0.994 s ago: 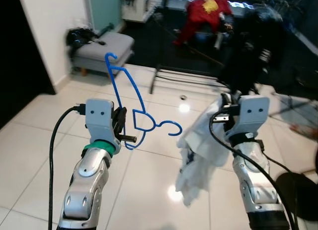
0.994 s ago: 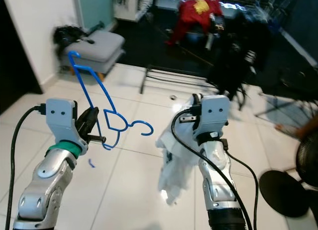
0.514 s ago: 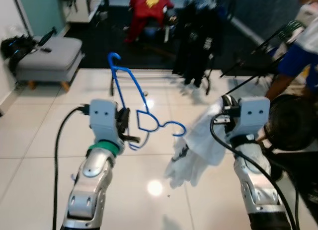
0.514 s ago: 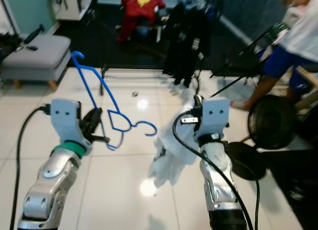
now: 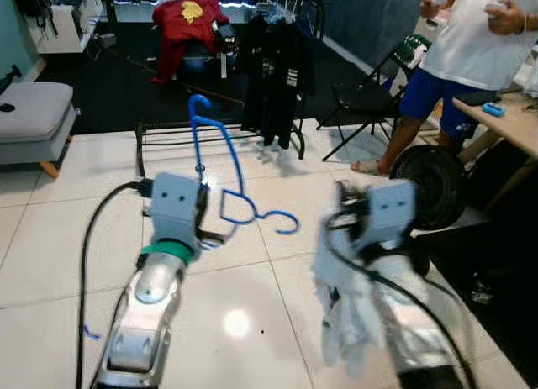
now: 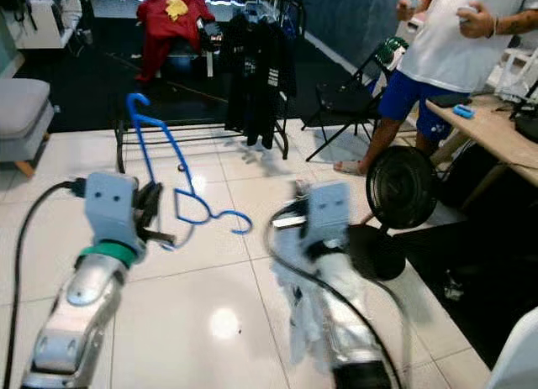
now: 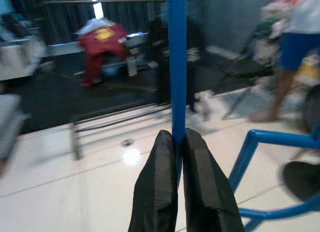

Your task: Hang hanger

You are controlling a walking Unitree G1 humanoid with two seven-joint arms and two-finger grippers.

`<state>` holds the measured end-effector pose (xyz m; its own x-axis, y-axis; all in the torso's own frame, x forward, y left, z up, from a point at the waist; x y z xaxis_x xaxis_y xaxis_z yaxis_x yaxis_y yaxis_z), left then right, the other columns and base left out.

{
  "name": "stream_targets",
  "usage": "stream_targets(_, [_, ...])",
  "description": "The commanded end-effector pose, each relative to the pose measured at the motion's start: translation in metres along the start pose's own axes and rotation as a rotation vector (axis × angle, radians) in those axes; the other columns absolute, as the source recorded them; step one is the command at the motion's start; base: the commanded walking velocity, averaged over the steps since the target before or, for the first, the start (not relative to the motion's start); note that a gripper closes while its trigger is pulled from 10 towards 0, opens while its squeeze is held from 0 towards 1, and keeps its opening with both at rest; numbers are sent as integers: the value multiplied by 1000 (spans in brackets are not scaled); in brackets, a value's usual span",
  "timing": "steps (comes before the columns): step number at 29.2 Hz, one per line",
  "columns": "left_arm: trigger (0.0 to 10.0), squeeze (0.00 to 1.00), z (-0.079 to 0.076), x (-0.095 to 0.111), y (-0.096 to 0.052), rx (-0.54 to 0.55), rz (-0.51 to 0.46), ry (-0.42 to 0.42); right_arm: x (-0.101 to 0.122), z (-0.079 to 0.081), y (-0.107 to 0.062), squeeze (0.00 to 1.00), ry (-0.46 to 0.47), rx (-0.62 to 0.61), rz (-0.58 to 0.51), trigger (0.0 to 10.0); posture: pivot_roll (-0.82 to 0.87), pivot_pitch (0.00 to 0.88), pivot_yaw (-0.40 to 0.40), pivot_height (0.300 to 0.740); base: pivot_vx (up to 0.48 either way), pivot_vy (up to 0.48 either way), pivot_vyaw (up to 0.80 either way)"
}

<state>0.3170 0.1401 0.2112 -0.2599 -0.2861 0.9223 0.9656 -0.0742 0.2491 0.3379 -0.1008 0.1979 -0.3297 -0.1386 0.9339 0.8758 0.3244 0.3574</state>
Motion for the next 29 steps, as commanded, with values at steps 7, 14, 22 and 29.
stream_targets(7, [10000,0,-8,-5,-3,-32,-10,65,4,-2,4,0,14,33,-26,10000,16,101,-20,740,480,0,0])
stream_targets(14, [10000,0,-9,-2,0,-23,-45,106,12,-23,6,0,-30,7,-46,10000,0,100,-19,740,480,0,0])
stream_targets(22, [10000,0,-17,1,4,-38,-70,105,9,-25,3,0,-38,-2,-40,10000,-12,98,-14,740,480,0,0])
stream_targets(29, [10000,0,-22,1,7,-48,-87,142,11,-33,4,0,-76,-35,-56,10000,-18,93,-14,740,480,0,0])
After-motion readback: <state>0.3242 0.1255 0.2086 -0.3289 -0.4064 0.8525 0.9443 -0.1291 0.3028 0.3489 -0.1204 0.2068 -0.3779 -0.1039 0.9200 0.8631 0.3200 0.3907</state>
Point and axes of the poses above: a point about 5 cm out from each wrist's last joint towards the gripper, its own y axis pointing out of the wrist towards the gripper, its own x axis along the axis of the wrist's last joint, z = x × y, the point moved 1 cm from there along y, pointing out of the wrist towards the gripper, and after that the axes turned 9 degrees about y, right-handed, at the moved point
